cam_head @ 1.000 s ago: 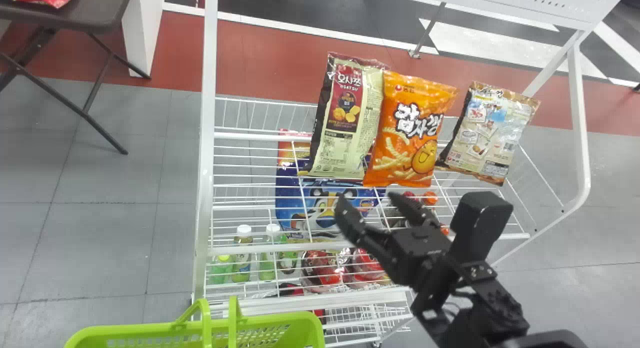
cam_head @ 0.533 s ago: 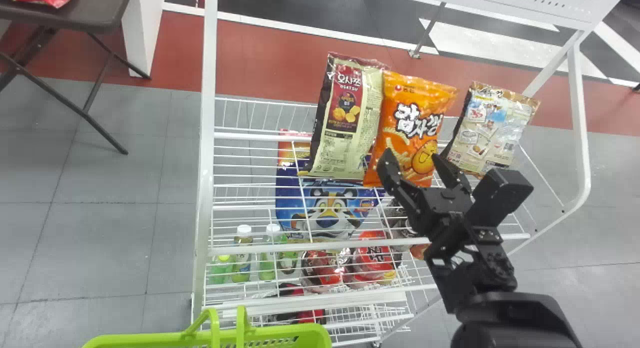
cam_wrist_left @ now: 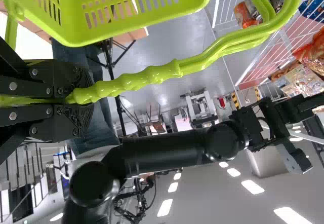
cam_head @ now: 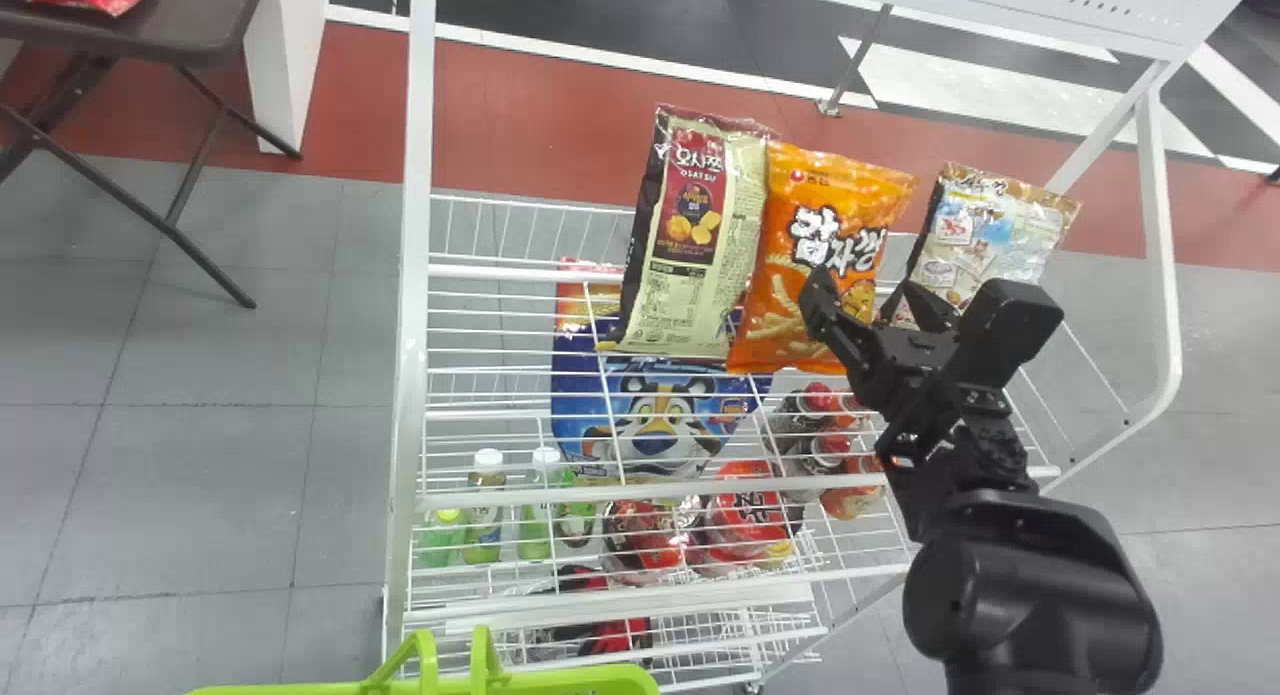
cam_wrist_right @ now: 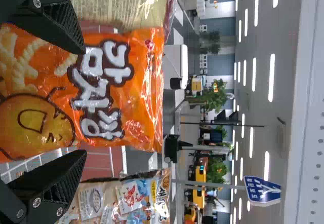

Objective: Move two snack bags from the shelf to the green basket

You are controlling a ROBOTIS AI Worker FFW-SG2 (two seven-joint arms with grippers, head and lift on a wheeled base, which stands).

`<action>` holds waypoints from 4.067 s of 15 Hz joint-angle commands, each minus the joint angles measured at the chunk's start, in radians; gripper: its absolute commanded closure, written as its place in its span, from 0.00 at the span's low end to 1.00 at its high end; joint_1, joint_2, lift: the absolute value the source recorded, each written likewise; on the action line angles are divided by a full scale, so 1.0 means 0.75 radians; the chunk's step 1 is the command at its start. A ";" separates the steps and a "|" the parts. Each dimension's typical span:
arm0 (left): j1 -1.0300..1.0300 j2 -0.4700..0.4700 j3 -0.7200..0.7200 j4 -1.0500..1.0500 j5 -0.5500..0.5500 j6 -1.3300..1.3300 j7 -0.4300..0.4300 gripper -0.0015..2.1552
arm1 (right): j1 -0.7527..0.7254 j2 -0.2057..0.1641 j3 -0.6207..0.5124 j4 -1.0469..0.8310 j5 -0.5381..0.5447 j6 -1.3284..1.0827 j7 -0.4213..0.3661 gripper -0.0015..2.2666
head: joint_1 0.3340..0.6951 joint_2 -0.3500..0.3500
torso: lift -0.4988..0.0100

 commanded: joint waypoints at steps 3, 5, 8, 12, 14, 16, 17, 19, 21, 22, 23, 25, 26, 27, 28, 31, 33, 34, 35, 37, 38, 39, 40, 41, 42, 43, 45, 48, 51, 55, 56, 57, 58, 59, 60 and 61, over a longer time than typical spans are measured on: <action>-0.014 0.000 0.002 0.006 0.000 0.011 0.000 0.98 | -0.107 -0.017 0.009 0.114 0.074 0.124 0.053 0.11 | 1.00 0.00 | 0.95; -0.016 0.000 0.004 -0.002 0.004 0.011 0.000 0.98 | -0.144 -0.017 0.025 0.137 0.094 0.181 0.088 0.25 | 1.00 0.00 | 0.95; -0.012 0.000 0.018 -0.008 0.010 0.011 -0.004 0.98 | -0.140 -0.007 0.052 0.110 0.088 0.226 0.077 0.99 | 1.00 0.00 | 0.95; -0.006 0.000 0.024 -0.017 0.010 0.011 -0.010 0.98 | -0.087 -0.003 0.052 0.059 0.086 0.124 0.049 0.99 | 1.00 0.00 | 0.95; -0.006 0.000 0.022 -0.017 0.010 0.011 -0.008 0.98 | -0.027 -0.001 0.052 -0.023 0.082 0.067 -0.015 0.99 | 1.00 0.00 | 0.95; -0.006 -0.002 0.022 -0.017 0.010 0.011 -0.010 0.98 | 0.028 -0.001 0.043 -0.121 0.065 0.063 -0.058 0.99 | 1.00 0.00 | 0.95; -0.006 -0.002 0.022 -0.019 0.010 0.011 -0.008 0.98 | 0.073 -0.001 0.027 -0.190 0.027 0.063 -0.070 0.99 | 1.00 0.00 | 0.95; -0.006 -0.002 0.024 -0.025 0.010 0.011 -0.008 0.98 | 0.189 0.007 0.001 -0.375 -0.045 0.091 -0.080 0.99 | 1.00 0.00 | 0.95; -0.008 -0.004 0.024 -0.027 0.010 0.011 -0.008 0.98 | 0.322 0.036 -0.061 -0.612 -0.172 0.300 -0.062 0.99 | 1.00 0.00 | 0.95; -0.014 -0.006 0.022 -0.029 0.010 0.011 -0.006 0.98 | 0.367 0.050 -0.087 -0.702 -0.223 0.431 -0.051 0.99 | 1.00 0.00 | 0.95; -0.018 -0.010 0.022 -0.027 0.010 0.011 -0.006 0.98 | 0.408 0.056 -0.110 -0.808 -0.274 0.611 -0.025 0.99 | 1.00 0.00 | 0.95; -0.031 -0.012 0.014 -0.025 0.012 0.011 0.000 0.98 | 0.478 0.058 -0.120 -0.962 -0.278 0.926 0.049 0.99 | 1.00 0.00 | 0.95; -0.033 -0.012 0.014 -0.025 0.012 0.011 0.000 0.98 | 0.498 0.064 -0.120 -1.025 -0.288 1.110 0.096 0.99 | 1.00 0.00 | 0.95; -0.033 -0.012 0.014 -0.025 0.012 0.011 0.002 0.98 | 0.512 0.064 -0.126 -1.068 -0.319 1.274 0.145 0.99 | 1.00 0.00 | 0.95; -0.033 -0.012 0.014 -0.023 0.012 0.007 0.004 0.98 | 0.517 0.064 -0.134 -1.082 -0.360 1.392 0.190 0.99 | 1.00 0.00 | 0.95; -0.039 -0.012 0.006 -0.027 0.010 0.011 0.008 0.98 | 0.557 0.062 -0.094 -1.121 -0.426 1.691 0.255 0.99 | 1.00 0.00 | 0.95; -0.039 -0.012 0.010 -0.027 0.010 0.011 0.008 0.98 | 0.586 0.056 -0.065 -1.144 -0.423 1.726 0.296 0.99 | 1.00 0.00 | 0.95; -0.041 -0.012 0.010 -0.027 0.010 0.011 0.010 0.98 | 0.594 0.052 -0.061 -1.154 -0.426 1.726 0.309 0.99 | 1.00 0.00 | 0.95; -0.043 -0.014 0.008 -0.027 0.010 0.011 0.010 0.98 | 0.615 0.048 -0.053 -1.176 -0.426 1.726 0.313 0.99 | 1.00 0.00 | 0.95; -0.047 -0.017 0.000 -0.025 0.010 0.011 0.016 0.98 | 0.635 0.040 -0.049 -1.205 -0.462 1.726 0.325 0.99 | 1.00 0.00 | 0.95; -0.047 -0.017 -0.007 -0.027 0.010 0.011 0.022 0.98 | 0.645 0.040 -0.057 -1.219 -0.491 1.726 0.347 0.99 | 1.00 0.00 | 0.95; -0.047 -0.017 -0.013 -0.027 0.008 0.011 0.022 0.98 | 0.647 0.040 -0.061 -1.238 -0.497 1.726 0.364 0.99 | 1.00 0.00 | 0.95; -0.047 -0.014 -0.013 -0.029 0.004 0.011 0.022 0.98 | 0.658 0.038 -0.065 -1.260 -0.503 1.726 0.380 0.99 | 1.00 0.00 | 0.95; -0.047 -0.017 -0.017 -0.027 0.004 0.011 0.026 0.98 | 0.662 0.038 -0.092 -1.268 -0.556 1.726 0.386 0.99 | 1.00 0.00 | 0.95; -0.047 -0.017 -0.021 -0.027 0.002 0.011 0.029 0.98 | 0.672 0.036 -0.098 -1.270 -0.593 1.726 0.386 0.99 | 1.00 0.00 | 0.95; -0.047 -0.017 -0.027 -0.029 0.000 0.011 0.029 0.98 | 0.686 0.036 -0.081 -1.268 -0.591 1.726 0.386 0.99 | 1.00 0.00 | 0.95; -0.051 -0.017 -0.041 -0.031 -0.002 0.011 0.039 0.98 | 0.735 0.034 -0.024 -1.266 -0.591 1.726 0.384 0.99 | 1.00 0.00 | 0.95; -0.057 -0.019 -0.088 -0.039 -0.022 0.011 0.059 0.98 | 0.797 0.007 0.052 -1.254 -0.589 1.726 0.376 0.99 | 1.00 0.00 | 0.95; -0.047 -0.019 -0.109 -0.049 -0.037 0.011 0.063 0.98 | 0.813 -0.017 0.115 -1.178 -0.567 1.726 0.374 0.99 | 1.00 0.00 | 0.95; -0.004 -0.017 -0.119 -0.086 -0.063 0.011 0.061 0.98 | 0.803 -0.052 0.199 -1.019 -0.475 1.726 0.358 0.99 | 1.00 0.00 | 0.95; 0.002 -0.019 -0.121 -0.090 -0.063 0.011 0.061 0.98 | 0.803 -0.058 0.223 -0.980 -0.436 1.726 0.356 0.99 | 1.00 0.00 | 0.95; 0.006 -0.019 -0.125 -0.092 -0.070 0.011 0.061 0.98 | 0.799 -0.064 0.240 -0.935 -0.413 1.726 0.341 0.99 | 1.00 0.00 | 0.95; 0.008 -0.019 -0.129 -0.092 -0.072 0.011 0.059 0.98 | 0.780 -0.066 0.242 -0.892 -0.409 1.726 0.323 0.99 | 1.00 0.00 | 0.95; 0.010 -0.017 -0.131 -0.092 -0.076 0.011 0.059 0.98 | 0.752 -0.066 0.242 -0.849 -0.397 1.726 0.323 0.97 | 1.00 0.00 | 0.95; 0.012 -0.017 -0.133 -0.092 -0.076 0.007 0.059 0.98 | 0.744 -0.068 0.234 -0.837 -0.389 1.726 0.323 0.87 | 1.00 0.00 | 0.95; 0.014 -0.017 -0.131 -0.094 -0.076 0.007 0.057 0.98 | 0.740 -0.068 0.221 -0.833 -0.389 1.726 0.323 0.54 | 1.00 0.00 | 0.95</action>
